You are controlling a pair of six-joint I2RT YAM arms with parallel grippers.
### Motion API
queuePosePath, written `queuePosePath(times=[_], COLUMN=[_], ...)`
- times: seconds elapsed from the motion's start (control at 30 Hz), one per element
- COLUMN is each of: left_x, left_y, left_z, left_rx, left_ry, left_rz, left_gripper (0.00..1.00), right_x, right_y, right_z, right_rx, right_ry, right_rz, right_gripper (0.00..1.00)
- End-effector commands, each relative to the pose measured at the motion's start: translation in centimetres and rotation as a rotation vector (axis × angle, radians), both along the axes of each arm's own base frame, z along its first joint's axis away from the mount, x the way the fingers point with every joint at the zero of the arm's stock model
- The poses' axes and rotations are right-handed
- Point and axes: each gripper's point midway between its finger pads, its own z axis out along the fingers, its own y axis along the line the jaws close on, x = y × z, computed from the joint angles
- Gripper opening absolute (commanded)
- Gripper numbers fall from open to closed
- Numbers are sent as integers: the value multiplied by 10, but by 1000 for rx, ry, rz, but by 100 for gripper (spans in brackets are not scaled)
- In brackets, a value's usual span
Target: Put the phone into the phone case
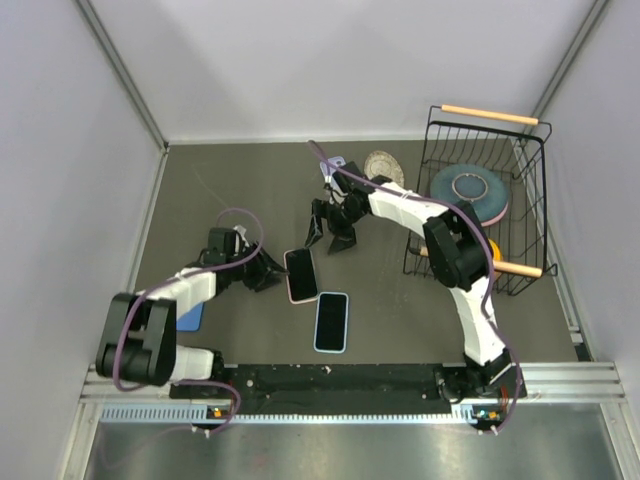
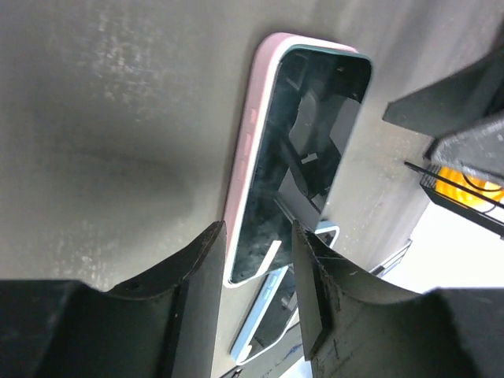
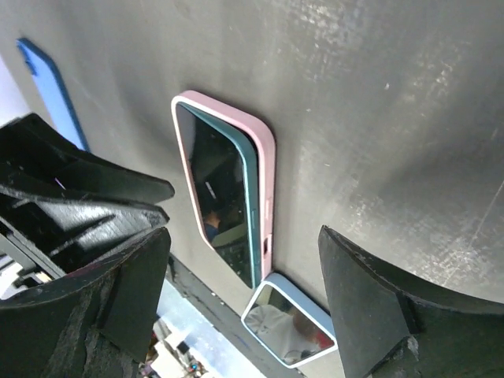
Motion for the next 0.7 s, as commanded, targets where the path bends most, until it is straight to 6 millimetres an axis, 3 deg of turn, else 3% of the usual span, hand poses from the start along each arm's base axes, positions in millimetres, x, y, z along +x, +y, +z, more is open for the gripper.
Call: queuePosePath(times=[0.0,0.03,0.07,0.23,0.47,0.67], left_x=[19,19,21,19,18,9], left_y=[-2,-1,2,14,6,10], left_z=[-3,-5,-7,-20,-24,-36], left_rx=[-5,-5,-3,14,-39,-12], left_ry=[-5,5,9,46,31,74], left_rz=[-13,-14,-6,2,-35,-42], left_gripper=[43,42,41,36,36,33], right_x=[-13,-10,-17,-21,-45,-40], right_y=[4,14,12,17,42,55], right_z=[7,11,-1,-7,-18,6], right_rx=[-15,36,31,58,65,203], right_ry=[-79,-96,-74,-86,-77,-132], right_rz=[32,21,10,-43,-20,-49], right_gripper=[77,77,77,78,78,78])
